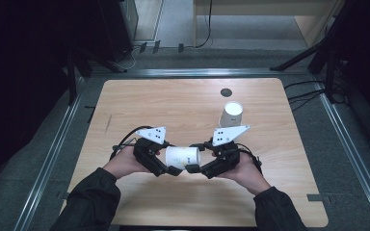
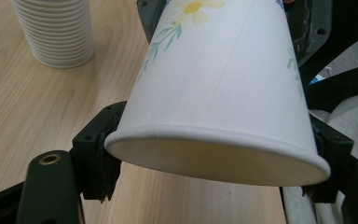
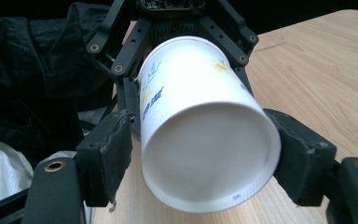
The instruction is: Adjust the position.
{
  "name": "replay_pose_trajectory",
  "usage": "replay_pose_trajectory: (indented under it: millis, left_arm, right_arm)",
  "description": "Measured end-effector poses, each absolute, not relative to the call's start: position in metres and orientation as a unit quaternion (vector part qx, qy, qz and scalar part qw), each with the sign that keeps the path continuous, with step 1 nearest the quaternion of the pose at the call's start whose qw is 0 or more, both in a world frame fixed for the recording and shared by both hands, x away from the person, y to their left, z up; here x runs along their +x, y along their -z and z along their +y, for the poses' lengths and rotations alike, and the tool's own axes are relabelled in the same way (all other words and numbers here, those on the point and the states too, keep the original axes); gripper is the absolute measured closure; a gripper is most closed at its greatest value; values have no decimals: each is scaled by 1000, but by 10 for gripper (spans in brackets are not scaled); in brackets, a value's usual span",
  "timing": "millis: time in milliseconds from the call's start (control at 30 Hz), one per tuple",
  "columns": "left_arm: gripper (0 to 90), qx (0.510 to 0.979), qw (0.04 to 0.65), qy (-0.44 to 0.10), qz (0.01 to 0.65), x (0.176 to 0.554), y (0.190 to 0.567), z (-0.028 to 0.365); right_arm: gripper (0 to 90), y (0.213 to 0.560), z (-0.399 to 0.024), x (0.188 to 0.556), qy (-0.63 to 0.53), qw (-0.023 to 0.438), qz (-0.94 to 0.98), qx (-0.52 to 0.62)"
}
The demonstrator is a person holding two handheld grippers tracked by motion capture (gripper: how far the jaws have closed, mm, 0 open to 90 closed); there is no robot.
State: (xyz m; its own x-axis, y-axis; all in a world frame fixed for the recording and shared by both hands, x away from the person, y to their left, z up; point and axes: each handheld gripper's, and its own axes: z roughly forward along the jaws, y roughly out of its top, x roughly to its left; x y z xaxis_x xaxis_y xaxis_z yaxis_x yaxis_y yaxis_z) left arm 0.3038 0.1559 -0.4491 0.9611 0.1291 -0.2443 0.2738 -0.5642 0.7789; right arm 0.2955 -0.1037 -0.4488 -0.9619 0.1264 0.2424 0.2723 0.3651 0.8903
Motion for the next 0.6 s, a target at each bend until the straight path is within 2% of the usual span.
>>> replay_pose_trajectory:
  millis: [233, 600]
  left_arm:
    - [224, 875, 462, 74, 126, 307, 443, 167]
    - [224, 893, 425, 36, 140, 311, 424, 181]
  right_arm:
    - [244, 450, -105, 296, 541, 58, -830, -125]
    - [240, 454, -106, 297, 515, 40, -845, -135]
